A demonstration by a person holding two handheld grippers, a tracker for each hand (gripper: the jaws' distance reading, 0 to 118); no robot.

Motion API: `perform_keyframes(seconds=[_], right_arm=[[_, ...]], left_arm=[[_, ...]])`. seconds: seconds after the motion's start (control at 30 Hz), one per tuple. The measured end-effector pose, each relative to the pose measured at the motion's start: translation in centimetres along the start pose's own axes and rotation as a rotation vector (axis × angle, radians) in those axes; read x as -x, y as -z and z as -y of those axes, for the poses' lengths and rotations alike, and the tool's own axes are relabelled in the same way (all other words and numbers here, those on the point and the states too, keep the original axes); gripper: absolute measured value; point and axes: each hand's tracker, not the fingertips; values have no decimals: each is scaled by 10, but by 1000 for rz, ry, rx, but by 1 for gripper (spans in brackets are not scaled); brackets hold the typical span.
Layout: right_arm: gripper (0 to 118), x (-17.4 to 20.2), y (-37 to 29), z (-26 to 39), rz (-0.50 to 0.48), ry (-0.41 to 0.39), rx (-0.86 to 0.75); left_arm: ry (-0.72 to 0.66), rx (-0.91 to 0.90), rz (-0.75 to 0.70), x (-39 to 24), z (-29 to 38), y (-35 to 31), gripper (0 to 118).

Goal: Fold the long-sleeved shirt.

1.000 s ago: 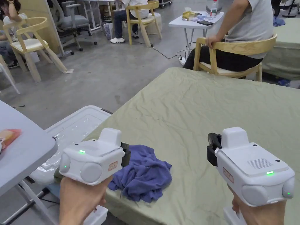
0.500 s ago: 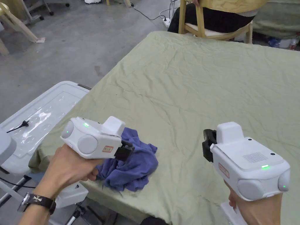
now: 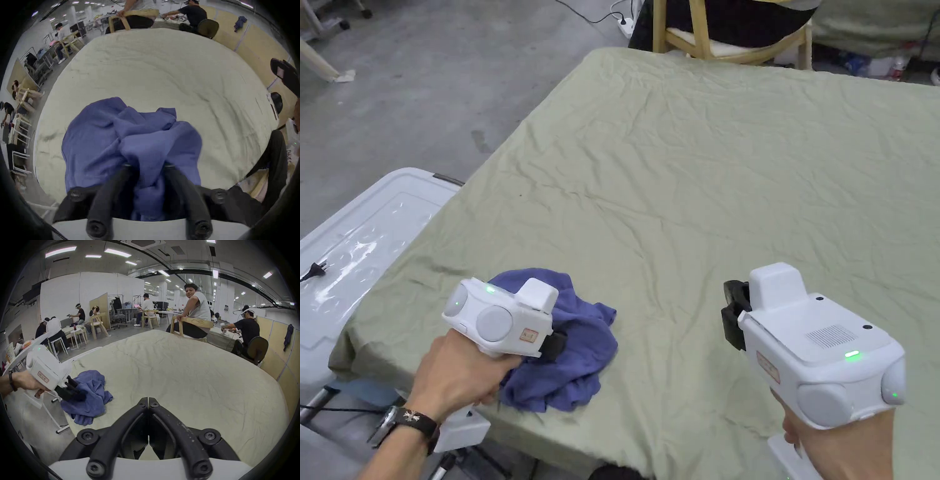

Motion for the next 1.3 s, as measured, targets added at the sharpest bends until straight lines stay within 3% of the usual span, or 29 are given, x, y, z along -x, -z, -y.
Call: perform_keyframes(seconds=[0.2, 0.53, 0.97, 1.3], right_arm=[[2, 0, -6, -2, 2, 4, -12], [2, -12, -50, -9, 38, 9, -84], [2, -53, -132, -8, 155, 77, -212], [2, -109, -182, 14, 284, 160, -251]], left_arm=[[-66, -30, -5, 4, 8, -3, 14], [-104, -392, -86, -28, 1, -105, 13], [36, -815, -159, -93, -82, -289, 13], [150, -832, -29, -165, -132, -283, 13]])
